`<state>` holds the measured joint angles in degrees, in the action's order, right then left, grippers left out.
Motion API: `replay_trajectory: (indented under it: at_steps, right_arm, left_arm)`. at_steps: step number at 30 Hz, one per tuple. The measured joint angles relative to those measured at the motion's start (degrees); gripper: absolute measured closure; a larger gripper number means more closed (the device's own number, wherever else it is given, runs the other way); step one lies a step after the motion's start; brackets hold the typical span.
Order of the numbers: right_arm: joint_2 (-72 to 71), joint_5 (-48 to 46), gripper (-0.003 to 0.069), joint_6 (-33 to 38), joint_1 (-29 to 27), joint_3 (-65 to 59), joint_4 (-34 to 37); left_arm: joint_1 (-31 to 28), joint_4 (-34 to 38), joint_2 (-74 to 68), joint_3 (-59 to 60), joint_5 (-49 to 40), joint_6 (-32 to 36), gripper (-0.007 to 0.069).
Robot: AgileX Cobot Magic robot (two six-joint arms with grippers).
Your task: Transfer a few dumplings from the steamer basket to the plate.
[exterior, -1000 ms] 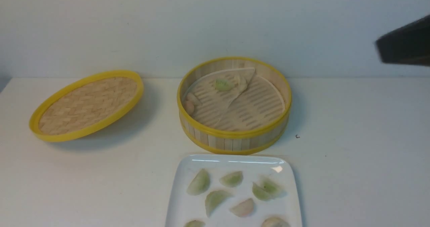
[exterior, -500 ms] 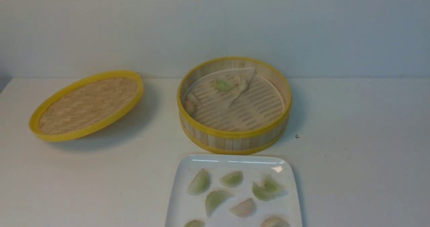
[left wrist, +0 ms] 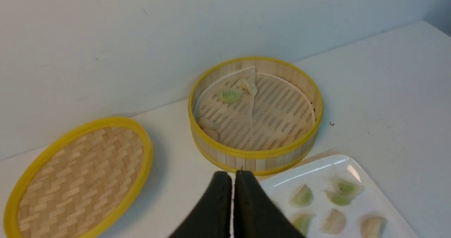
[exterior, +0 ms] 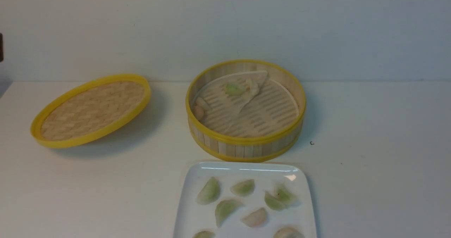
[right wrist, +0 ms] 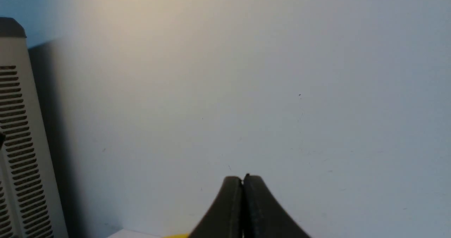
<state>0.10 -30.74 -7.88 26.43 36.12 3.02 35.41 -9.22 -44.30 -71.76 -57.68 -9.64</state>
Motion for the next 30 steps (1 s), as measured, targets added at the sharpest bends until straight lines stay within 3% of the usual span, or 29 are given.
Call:
replay_trajectory:
  at_steps: [6, 15, 23, 30]
  right_arm:
    - [0.0, 0.0, 0.0673, 0.0, 0.0, 0.0, 0.1]
    - [0.0, 0.1, 0.0673, 0.0, 0.0, 0.0, 0.1]
    - [0.0, 0.1, 0.0673, 0.0, 0.0, 0.0, 0.1]
    - [0.0, 0.1, 0.0673, 0.0, 0.0, 0.0, 0.1]
  left_arm:
    - [0.0, 3.6, 2.2, 1.7, 1.3, 3.0, 0.0631]
    - [0.0, 3.8, 19.3, 19.9, 12.3, 3.5, 0.0631]
    - [0.0, 9.2, 25.9, 30.1, 11.3, 1.8, 0.0631]
    - [0.0, 8.3, 25.9, 32.3, 11.7, 1.8, 0.0631]
